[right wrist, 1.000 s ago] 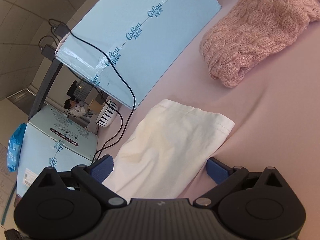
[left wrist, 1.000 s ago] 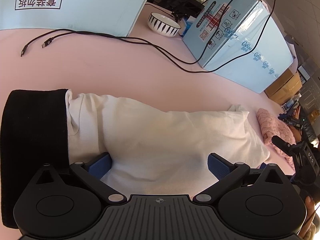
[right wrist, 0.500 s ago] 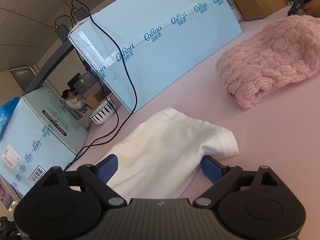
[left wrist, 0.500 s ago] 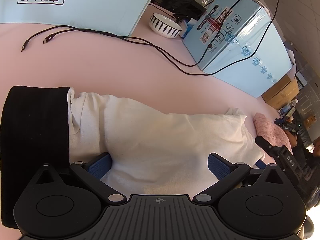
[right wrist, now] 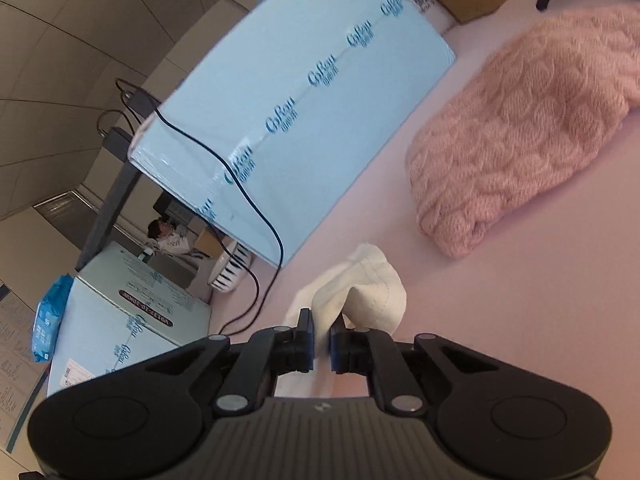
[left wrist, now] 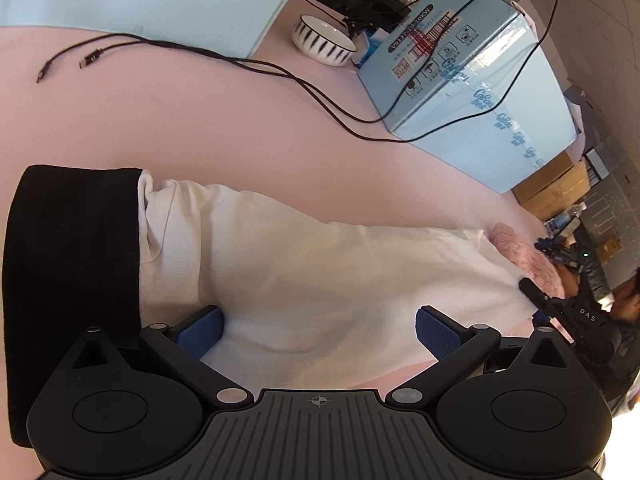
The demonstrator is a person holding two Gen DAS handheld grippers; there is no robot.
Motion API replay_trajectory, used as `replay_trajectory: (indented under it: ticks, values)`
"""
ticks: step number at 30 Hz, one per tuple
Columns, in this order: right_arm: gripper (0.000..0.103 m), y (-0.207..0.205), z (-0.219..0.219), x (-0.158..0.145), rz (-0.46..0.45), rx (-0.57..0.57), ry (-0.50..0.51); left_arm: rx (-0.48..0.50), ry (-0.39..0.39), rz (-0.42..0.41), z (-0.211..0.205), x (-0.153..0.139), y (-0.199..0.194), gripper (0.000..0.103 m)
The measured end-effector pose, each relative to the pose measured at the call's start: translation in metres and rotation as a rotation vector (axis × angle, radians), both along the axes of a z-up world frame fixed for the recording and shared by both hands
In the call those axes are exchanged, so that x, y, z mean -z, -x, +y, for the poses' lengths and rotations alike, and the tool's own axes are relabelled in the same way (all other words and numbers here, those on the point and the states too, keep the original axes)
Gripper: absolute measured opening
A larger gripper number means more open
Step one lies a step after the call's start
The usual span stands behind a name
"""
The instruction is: Fold clothes
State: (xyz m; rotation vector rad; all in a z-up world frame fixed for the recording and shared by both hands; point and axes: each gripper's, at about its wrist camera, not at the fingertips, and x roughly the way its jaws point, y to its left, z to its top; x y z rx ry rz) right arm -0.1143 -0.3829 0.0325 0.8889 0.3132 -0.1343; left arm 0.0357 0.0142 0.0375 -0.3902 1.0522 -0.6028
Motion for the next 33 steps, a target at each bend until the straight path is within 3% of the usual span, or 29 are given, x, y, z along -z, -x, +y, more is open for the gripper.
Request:
replay_trajectory:
  ticks: [3,6,9,12,14,15,18,21,23,25,27,28,30,32,33]
  values:
    - [0.008,0.016,-0.009,0.0,-0.018,0.074,0.008,0.061,-0.036,-0.034,-0.021,0.002,0.013,0.103]
    - [0.008,0.008,-0.02,0.029,0.131,0.098,-0.071,0.058,-0.042,-0.064,-0.028,0.007,0.017,0.103]
    - [0.008,0.005,-0.028,0.058,0.203,0.106,-0.182,0.038,0.008,-0.068,-0.021,0.01,0.019,0.103]
    - [0.009,0.007,-0.021,0.044,0.169,0.125,-0.155,-0.018,0.08,-0.065,-0.002,0.01,0.024,0.103]
    - [0.009,0.004,-0.002,0.013,0.067,0.12,-0.027,-0.041,0.077,-0.13,0.009,-0.001,0.035,0.103]
    - [0.009,0.0,0.016,-0.003,0.021,0.091,0.055,-0.063,0.072,-0.179,0.018,-0.01,0.044,0.103]
    - [0.009,-0.01,0.077,-0.046,-0.122,-0.026,0.281,-0.16,0.119,-0.186,0.048,-0.024,0.052,0.103]
    - [0.01,-0.019,0.136,-0.063,-0.228,-0.236,0.339,-0.272,0.119,-0.251,0.083,-0.04,0.063,0.103]
    - [0.01,-0.032,0.188,-0.057,-0.218,-0.434,0.353,-0.337,0.067,-0.327,0.101,-0.05,0.074,0.103]
    - [0.01,-0.046,0.23,-0.038,-0.132,-0.582,0.388,-0.407,0.028,-0.37,0.122,-0.053,0.089,0.103]
    - [0.018,-0.065,0.273,0.003,0.055,-0.751,0.447,-0.452,0.032,-0.35,0.143,-0.05,0.096,0.103]
    - [0.019,-0.064,0.282,0.013,0.055,-0.764,0.496,-0.461,0.03,-0.336,0.15,-0.048,0.097,0.103]
    - [0.029,-0.055,0.297,0.017,0.058,-0.801,0.58,-0.481,0.019,-0.303,0.161,-0.04,0.097,0.103]
    - [0.069,-0.051,0.295,0.005,0.068,-0.887,0.525,-0.488,0.019,-0.275,0.165,-0.032,0.095,0.103]
    - [0.074,-0.051,0.29,0.0,0.062,-0.908,0.475,-0.487,0.031,-0.262,0.166,-0.029,0.094,0.103]
